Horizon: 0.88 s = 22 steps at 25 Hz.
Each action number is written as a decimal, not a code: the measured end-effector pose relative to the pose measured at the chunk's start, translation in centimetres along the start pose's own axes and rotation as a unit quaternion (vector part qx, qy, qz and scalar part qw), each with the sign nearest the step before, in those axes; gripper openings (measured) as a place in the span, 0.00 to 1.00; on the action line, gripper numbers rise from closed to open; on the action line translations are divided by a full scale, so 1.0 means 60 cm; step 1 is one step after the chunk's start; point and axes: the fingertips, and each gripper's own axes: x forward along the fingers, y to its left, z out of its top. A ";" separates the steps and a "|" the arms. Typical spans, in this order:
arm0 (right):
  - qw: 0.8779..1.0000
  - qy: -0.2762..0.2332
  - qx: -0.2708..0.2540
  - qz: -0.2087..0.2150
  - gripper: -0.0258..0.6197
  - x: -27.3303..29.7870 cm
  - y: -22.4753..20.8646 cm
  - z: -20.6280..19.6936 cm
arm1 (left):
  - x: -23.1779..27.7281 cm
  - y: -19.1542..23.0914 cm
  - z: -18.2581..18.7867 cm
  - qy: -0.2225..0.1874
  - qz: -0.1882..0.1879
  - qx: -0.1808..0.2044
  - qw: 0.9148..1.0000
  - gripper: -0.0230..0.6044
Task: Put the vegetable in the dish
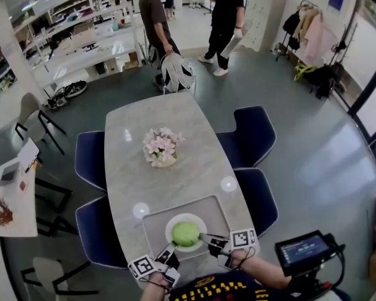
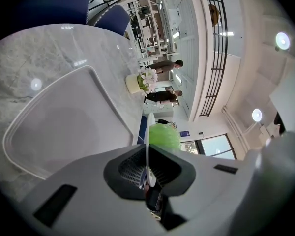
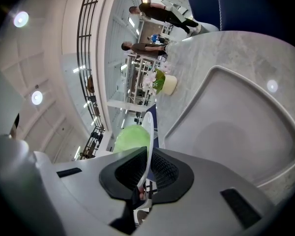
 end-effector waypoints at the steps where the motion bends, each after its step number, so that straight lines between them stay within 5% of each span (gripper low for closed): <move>1: 1.000 0.000 -0.001 0.000 0.07 0.001 -0.004 0.001 | 0.004 0.000 -0.001 0.002 -0.006 -0.004 1.000 0.06; 4: 1.000 0.000 0.007 -0.003 0.07 0.002 -0.018 0.001 | 0.022 -0.020 -0.001 0.002 -0.060 -0.024 0.998 0.06; 8: 1.000 0.002 0.008 0.005 0.07 0.009 -0.028 0.002 | 0.017 0.025 0.001 0.016 0.001 0.002 1.000 0.06; 17: 1.000 0.002 0.011 0.008 0.07 0.020 -0.060 0.000 | 0.038 0.033 0.001 0.022 -0.033 -0.024 0.999 0.06; 22: 1.000 0.008 0.011 0.009 0.07 0.032 -0.087 -0.004 | 0.042 0.077 -0.001 0.033 0.002 -0.013 0.999 0.06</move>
